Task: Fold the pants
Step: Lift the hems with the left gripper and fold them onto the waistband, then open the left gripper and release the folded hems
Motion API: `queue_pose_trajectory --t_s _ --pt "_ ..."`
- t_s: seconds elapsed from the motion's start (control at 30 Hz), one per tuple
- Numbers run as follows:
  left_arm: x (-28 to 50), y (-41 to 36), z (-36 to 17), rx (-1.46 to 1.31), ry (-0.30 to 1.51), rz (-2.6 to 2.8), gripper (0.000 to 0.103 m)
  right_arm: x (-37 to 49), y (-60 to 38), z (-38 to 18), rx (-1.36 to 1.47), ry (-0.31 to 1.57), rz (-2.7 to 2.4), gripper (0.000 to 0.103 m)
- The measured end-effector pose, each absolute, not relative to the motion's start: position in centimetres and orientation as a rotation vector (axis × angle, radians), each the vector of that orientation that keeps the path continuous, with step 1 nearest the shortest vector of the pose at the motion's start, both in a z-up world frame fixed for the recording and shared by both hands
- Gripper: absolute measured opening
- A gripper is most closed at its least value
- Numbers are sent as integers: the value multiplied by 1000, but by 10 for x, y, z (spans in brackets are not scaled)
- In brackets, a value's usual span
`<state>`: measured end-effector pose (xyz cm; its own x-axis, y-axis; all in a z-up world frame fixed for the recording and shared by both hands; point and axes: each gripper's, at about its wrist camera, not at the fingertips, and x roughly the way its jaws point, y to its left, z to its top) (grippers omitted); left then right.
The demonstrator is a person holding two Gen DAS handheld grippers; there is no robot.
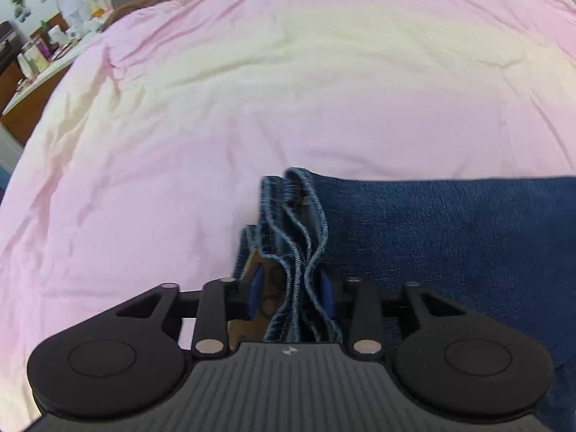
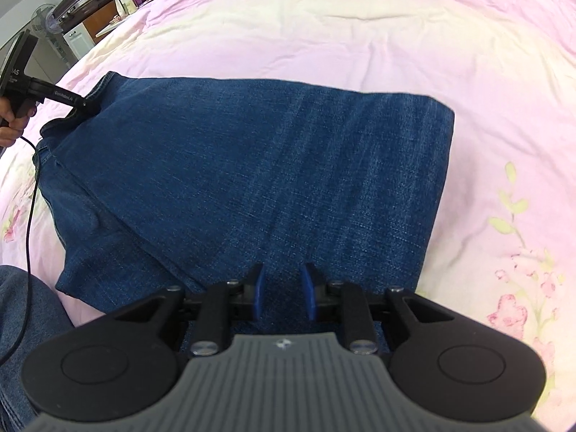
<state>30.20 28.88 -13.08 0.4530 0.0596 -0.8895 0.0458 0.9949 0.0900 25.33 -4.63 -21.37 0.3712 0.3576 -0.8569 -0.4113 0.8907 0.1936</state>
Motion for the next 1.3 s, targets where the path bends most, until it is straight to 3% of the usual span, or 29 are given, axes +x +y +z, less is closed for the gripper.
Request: queue_pose_trajectory --t_s 0.13,0.2,0.27,0.57,0.67,0.77,0.87,1.03,1.3 --pt "276 316 -99 -37 1065 48 55 244 -55 -199 -61 1046 480 21" --pt "255 328 -86 -133 1045 60 68 237 -63 -191 -58 1022 456 22" --pt "236 337 -83 -229 1033 80 74 229 -73 -185 -45 1001 426 23" --pt "188 352 -131 -663 1023 171 73 190 -97 -185 26 947 320 24" --pt "184 357 -150 -757 967 213 67 185 -96 -181 35 934 329 24" --pt "182 358 -155 -793 913 260 33 179 -93 -177 -1 910 337 24" --pt "178 345 -136 -700 832 236 16 178 -93 -178 -27 901 327 24" --pt "186 330 -108 -480 827 200 14 184 -101 -183 15 919 309 23" --pt "207 341 -172 -486 927 266 15 196 -87 -226 -24 1007 307 16"
